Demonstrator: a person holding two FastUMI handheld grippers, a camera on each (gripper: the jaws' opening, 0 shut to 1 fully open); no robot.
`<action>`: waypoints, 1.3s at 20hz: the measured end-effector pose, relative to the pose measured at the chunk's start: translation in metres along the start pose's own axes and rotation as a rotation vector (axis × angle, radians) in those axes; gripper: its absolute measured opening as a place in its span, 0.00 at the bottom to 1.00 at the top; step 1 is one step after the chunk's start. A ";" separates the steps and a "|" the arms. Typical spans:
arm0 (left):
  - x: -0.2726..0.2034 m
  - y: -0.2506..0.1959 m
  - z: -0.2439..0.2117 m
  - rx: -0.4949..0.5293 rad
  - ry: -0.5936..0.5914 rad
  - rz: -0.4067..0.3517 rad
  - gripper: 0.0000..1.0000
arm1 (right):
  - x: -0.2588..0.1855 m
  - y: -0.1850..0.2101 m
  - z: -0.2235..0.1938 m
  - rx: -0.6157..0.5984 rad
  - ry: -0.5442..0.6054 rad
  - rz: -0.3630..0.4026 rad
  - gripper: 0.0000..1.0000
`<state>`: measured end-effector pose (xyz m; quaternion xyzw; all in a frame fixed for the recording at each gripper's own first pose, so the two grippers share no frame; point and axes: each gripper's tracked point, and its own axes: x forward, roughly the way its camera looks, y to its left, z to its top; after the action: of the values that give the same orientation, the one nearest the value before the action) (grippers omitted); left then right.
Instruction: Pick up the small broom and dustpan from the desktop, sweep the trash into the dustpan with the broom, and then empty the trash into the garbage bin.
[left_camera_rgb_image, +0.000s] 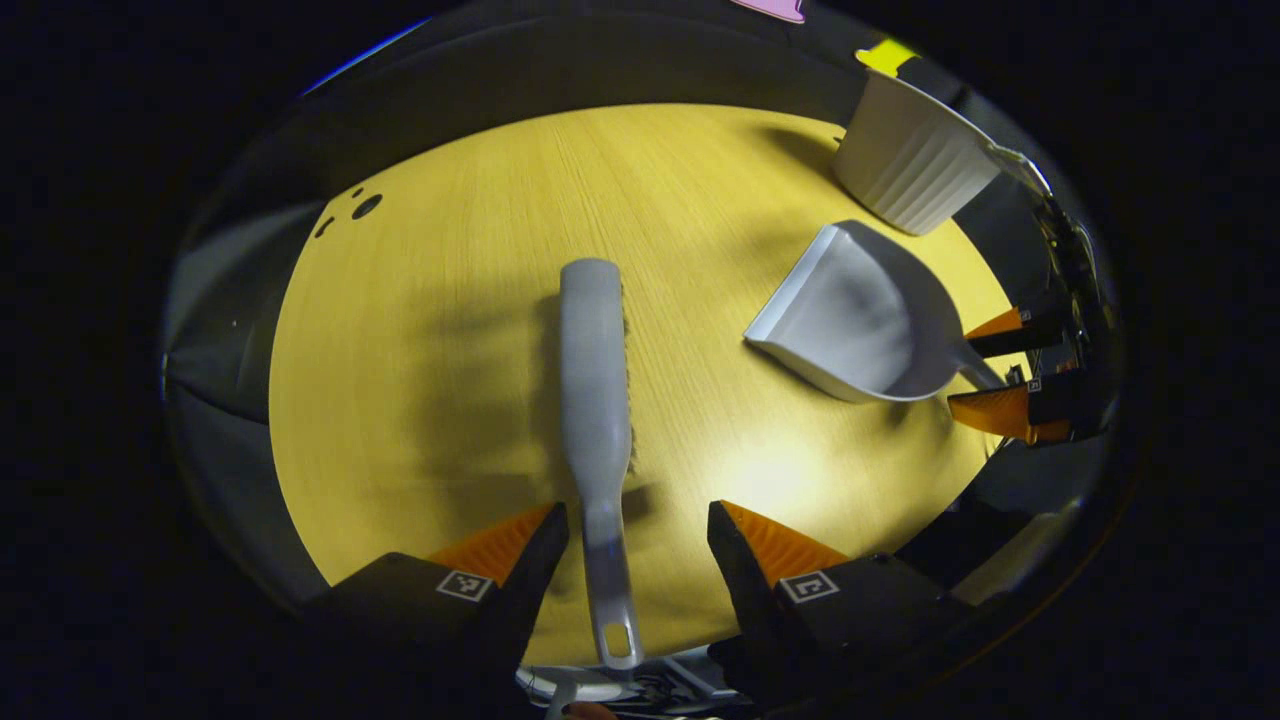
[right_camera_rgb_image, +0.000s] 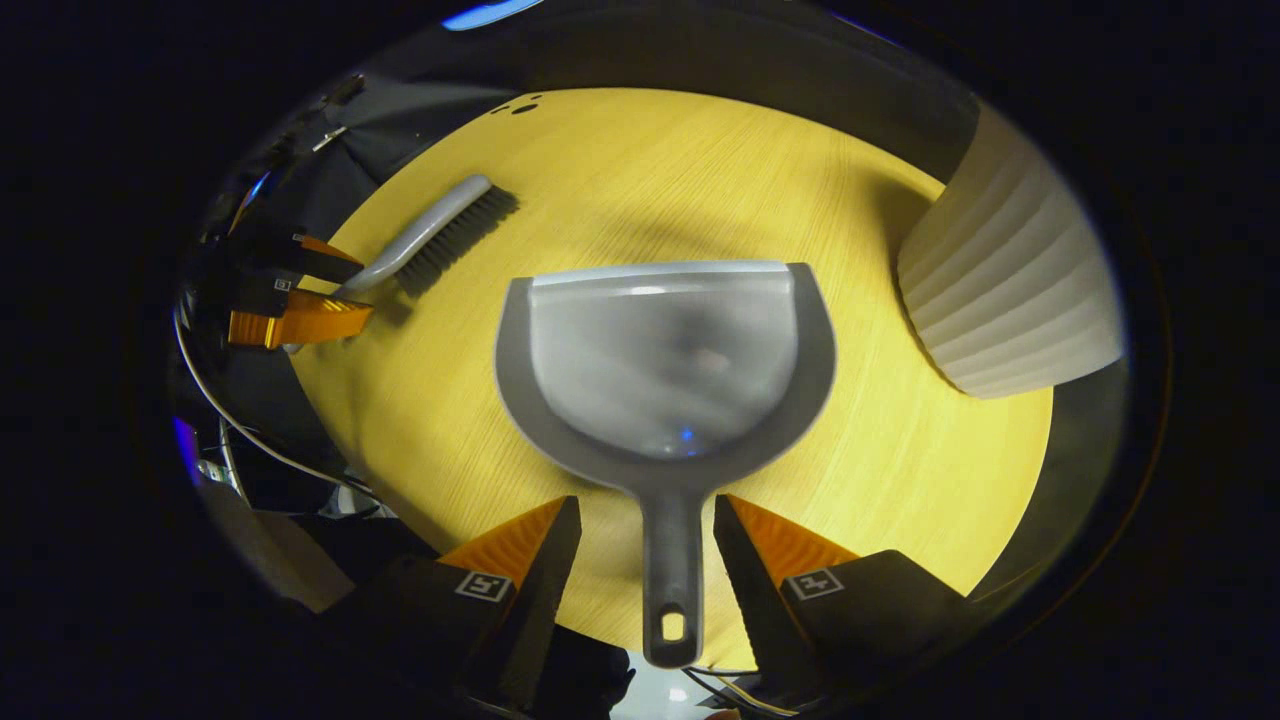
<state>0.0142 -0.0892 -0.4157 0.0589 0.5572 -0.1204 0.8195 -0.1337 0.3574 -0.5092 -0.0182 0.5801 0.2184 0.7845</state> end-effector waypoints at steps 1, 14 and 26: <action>-0.010 0.001 0.003 0.008 -0.024 0.008 0.89 | -0.009 -0.003 0.003 -0.002 -0.020 -0.007 0.84; -0.148 -0.028 0.121 0.067 -0.628 0.040 0.92 | -0.160 -0.015 0.106 0.083 -0.612 -0.089 0.87; -0.210 -0.067 0.150 0.111 -0.902 0.020 0.93 | -0.240 -0.007 0.143 0.035 -0.892 -0.176 0.83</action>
<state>0.0581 -0.1608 -0.1625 0.0498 0.1368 -0.1557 0.9770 -0.0576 0.3145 -0.2439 0.0416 0.1850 0.1274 0.9735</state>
